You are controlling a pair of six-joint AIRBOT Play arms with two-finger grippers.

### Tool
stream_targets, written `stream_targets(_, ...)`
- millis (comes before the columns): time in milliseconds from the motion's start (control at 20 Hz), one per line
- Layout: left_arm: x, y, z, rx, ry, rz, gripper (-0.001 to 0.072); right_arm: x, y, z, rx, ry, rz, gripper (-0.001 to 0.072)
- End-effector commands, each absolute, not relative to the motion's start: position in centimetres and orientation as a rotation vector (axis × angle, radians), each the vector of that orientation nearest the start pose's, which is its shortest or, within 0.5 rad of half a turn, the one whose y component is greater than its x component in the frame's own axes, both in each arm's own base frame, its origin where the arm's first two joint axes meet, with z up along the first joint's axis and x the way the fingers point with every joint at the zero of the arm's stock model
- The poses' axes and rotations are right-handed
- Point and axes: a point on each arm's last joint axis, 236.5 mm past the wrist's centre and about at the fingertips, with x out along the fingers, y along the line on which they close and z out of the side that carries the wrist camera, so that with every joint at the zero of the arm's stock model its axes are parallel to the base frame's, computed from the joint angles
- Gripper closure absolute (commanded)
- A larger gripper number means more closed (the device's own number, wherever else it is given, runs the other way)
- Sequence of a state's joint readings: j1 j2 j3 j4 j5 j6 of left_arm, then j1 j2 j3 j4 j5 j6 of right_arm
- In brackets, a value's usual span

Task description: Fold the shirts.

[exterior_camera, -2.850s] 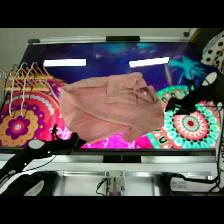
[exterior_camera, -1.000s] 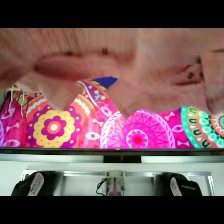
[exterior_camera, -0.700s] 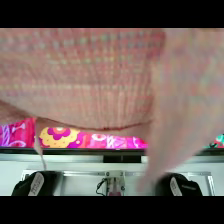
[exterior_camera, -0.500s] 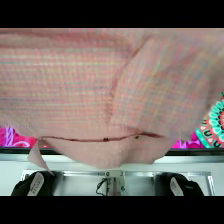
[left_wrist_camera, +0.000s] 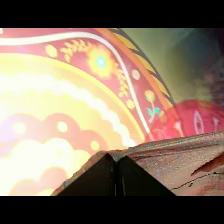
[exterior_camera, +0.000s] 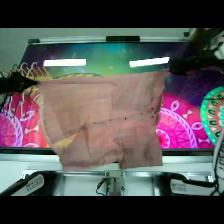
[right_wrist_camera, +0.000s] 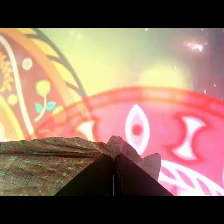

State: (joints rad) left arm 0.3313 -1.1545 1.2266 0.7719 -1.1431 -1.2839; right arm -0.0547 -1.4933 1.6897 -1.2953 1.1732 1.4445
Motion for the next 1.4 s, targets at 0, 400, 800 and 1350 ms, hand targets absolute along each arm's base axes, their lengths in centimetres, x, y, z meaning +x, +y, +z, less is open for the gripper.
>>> stream_targets(0, 49.1, -2.5, 8.5, -0.602, 0.801, -0.238, 0.0683, 57.2, 5.7, 6.8, 0.221, 0.851, 0.115, 0.0664)
stream_targets(400, 55.5, -3.7, 1.4, -0.599, 0.814, -0.179, 0.068, 59.4, 8.8, -3.0, 0.344, 0.944, 0.087, 0.0663)
stream_targets(800, 44.5, -4.1, 0.2, -0.433, 1.239, -0.51, 0.0682, 50.1, 6.0, -2.5, 0.121, 1.297, 0.136, 0.0663)
stream_targets(1350, 36.7, -3.1, -6.4, -0.421, 1.534, -0.327, 0.0683, 43.5, 6.9, -6.7, 0.116, 1.555, 0.156, 0.0663)
